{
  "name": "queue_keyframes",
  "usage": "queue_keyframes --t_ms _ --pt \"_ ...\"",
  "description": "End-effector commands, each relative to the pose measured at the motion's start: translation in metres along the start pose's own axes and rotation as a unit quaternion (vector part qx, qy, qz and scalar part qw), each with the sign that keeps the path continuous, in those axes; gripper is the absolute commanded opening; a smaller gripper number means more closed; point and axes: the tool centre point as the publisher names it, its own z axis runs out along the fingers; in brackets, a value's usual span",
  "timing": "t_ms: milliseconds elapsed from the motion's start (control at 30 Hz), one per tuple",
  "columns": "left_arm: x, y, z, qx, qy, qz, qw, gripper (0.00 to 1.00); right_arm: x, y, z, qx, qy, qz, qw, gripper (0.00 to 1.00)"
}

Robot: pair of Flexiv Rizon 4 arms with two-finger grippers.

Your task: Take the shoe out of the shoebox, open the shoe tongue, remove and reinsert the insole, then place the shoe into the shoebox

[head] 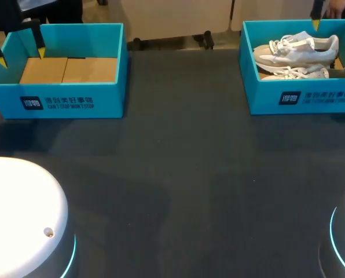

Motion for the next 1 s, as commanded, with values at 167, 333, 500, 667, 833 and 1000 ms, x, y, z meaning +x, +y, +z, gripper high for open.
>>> queue_keyframes --t_ms 167,333,500,667,833,1000 --pt "0.000 0.000 -0.001 0.000 -0.001 0.000 1.000 1.00 0.017 -0.059 0.009 -0.123 -0.010 0.003 0.992 1.00" --pt "0.000 0.000 -0.001 0.000 -0.001 0.000 1.000 1.00 0.021 -0.065 0.013 -0.145 -0.018 0.005 0.989 1.00" --pt "0.000 0.000 -0.001 0.000 -0.001 0.000 1.000 1.00 0.022 -0.066 0.014 -0.147 -0.009 0.011 0.989 1.00" --pt "0.000 0.000 -0.001 0.000 -0.001 0.000 1.000 1.00 0.023 -0.066 0.013 -0.147 0.006 -0.004 0.989 1.00" --pt "0.000 0.000 -0.001 0.000 -0.001 0.000 1.000 1.00 0.023 -0.066 0.013 -0.147 0.006 -0.004 0.989 1.00" --pt "0.000 0.000 -0.001 0.000 -0.001 0.000 1.000 1.00 0.023 -0.066 0.013 -0.147 0.006 -0.004 0.989 1.00"
